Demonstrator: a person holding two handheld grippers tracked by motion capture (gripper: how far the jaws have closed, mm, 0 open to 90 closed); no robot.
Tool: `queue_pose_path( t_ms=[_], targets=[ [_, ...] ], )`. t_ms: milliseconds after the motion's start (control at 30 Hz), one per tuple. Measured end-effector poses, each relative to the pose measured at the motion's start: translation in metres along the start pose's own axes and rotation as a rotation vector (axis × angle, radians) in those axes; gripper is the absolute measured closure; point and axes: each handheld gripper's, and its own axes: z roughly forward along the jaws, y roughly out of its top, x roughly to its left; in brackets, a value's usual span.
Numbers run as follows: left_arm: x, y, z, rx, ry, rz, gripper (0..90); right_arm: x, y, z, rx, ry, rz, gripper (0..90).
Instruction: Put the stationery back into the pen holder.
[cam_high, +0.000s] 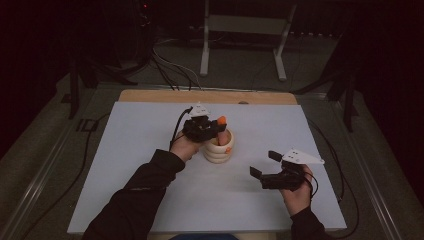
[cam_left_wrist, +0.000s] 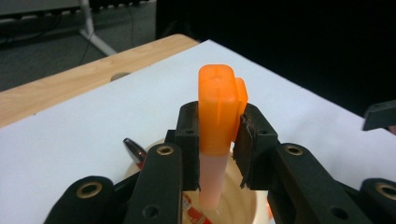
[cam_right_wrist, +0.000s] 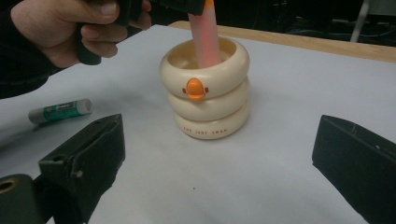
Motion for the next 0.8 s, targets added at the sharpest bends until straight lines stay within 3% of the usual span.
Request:
queue_pose_path(
  t_ms=[267, 567, 700, 800],
  targets=[
    [-0.002, -0.003, 0.009, 0.034, 0.015, -0.011, 73.2, -0.001, 0.0, -0.001, -0.005, 0.0, 0.001, 2.3],
    [-0.006, -0.006, 0.021, 0.13, 0.016, -0.006, 73.0, -0.001, 0.0, -0.001, -0.004, 0.003, 0.002, 2.3],
    [-0.006, -0.006, 0.024, 0.14, 0.028, -0.005, 72.3, -0.001, 0.001, -0.001, -0.005, 0.005, 0.003, 2.3],
    [-0.006, -0.003, 0.021, 0.115, 0.044, -0.009, 61.2, -0.001, 0.001, -0.002, -0.007, 0.008, 0.008, 2.3]
  ],
)
